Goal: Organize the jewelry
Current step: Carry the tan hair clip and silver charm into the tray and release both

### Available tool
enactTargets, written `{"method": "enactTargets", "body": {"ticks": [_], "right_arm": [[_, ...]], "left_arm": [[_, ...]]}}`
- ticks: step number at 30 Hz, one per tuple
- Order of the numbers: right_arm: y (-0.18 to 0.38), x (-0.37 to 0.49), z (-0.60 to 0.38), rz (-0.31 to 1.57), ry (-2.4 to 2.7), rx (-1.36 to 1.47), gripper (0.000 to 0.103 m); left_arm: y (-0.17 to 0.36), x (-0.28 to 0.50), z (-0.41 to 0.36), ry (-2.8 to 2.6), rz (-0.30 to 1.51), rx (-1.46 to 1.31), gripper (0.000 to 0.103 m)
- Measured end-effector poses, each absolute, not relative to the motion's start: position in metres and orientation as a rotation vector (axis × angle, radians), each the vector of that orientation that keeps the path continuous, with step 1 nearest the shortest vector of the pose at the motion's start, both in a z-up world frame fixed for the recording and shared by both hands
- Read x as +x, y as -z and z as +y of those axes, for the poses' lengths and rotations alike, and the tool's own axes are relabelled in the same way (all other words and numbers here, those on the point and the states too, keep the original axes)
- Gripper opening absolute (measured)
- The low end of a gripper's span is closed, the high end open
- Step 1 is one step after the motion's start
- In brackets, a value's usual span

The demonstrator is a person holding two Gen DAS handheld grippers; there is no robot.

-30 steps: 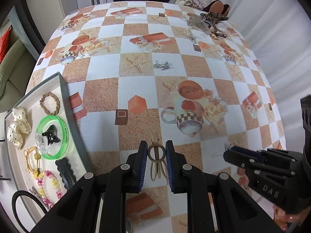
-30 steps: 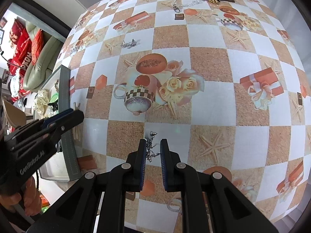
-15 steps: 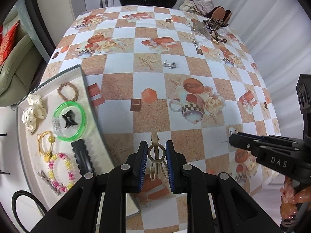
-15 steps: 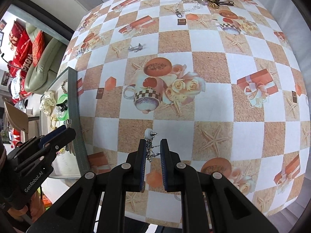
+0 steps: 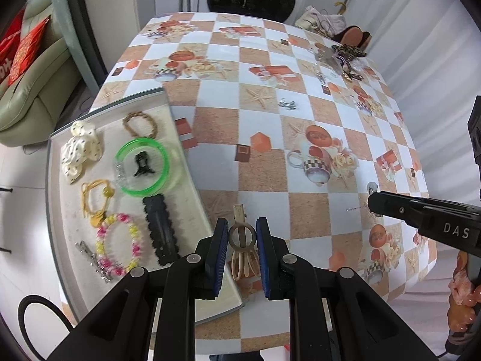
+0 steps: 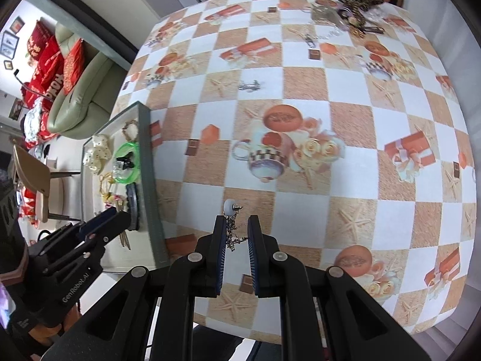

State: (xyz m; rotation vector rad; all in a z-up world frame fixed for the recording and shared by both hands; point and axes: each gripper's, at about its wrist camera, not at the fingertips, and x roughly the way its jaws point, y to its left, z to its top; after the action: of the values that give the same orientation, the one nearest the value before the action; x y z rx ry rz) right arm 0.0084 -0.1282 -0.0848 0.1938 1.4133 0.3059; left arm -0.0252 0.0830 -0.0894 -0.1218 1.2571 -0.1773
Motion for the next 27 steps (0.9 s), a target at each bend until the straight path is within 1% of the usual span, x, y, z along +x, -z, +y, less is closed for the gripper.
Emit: {"method": "enactTargets", "body": {"ticks": [13, 27], "right_arm": [[0.071, 0.006, -0.065, 1.4, -0.415, 0.136, 0.015], [0.081, -0.003, 0.019, 1.439, -0.576, 0.048, 0.015]], "left_arm": [[0.089, -0.054, 0.144, 0.08, 1.248, -0.185, 0.024], [0.109, -0.089, 0.209, -0.055, 1.293, -0.256, 0.024]]}}
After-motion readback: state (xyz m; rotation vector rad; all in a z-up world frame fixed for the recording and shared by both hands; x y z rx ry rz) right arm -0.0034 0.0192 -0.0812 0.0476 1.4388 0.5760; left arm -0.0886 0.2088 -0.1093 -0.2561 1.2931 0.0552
